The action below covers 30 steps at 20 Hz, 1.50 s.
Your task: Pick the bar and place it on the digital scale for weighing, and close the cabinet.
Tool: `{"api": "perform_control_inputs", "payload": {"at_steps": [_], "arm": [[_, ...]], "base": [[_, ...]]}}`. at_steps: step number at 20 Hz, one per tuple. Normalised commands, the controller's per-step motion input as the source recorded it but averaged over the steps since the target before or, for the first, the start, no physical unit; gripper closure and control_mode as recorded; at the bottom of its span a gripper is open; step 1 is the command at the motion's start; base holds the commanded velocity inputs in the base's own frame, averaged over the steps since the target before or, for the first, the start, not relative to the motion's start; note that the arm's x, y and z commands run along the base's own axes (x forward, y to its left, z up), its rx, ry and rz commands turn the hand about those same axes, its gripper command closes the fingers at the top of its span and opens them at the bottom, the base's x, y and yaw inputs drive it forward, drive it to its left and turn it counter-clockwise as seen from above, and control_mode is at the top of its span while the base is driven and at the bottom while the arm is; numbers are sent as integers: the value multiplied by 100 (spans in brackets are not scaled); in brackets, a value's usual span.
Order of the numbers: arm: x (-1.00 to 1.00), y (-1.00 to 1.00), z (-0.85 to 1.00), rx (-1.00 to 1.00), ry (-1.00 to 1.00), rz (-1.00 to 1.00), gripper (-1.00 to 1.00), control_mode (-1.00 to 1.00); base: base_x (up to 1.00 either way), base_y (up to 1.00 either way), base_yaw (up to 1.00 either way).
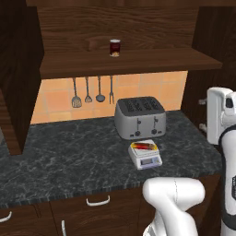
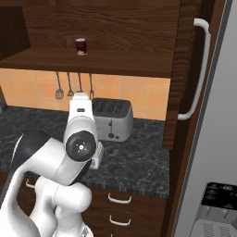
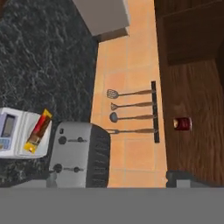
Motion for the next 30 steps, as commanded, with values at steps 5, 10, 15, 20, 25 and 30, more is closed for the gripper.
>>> {"api": "perform_control_inputs", "payload": {"at_steps": [5, 10, 15, 20, 25, 30], "arm": [[-63, 54, 0, -1, -52, -54, -100, -100], [-65, 21, -5, 5, -32, -36, -100, -100], [-77, 1, -9, 5, -25, -21, -100, -100], [-78, -17, -27, 2, -26, -21, -100, -100], [-55, -32, -62, 2, -36, -1, -100, -100], [0, -22, -86, 1, -32, 0, -100, -100]], "base": [[0, 0, 0], [0, 0, 0], [0, 0, 0], [0, 0, 0], [0, 0, 0], [0, 0, 0]]}}
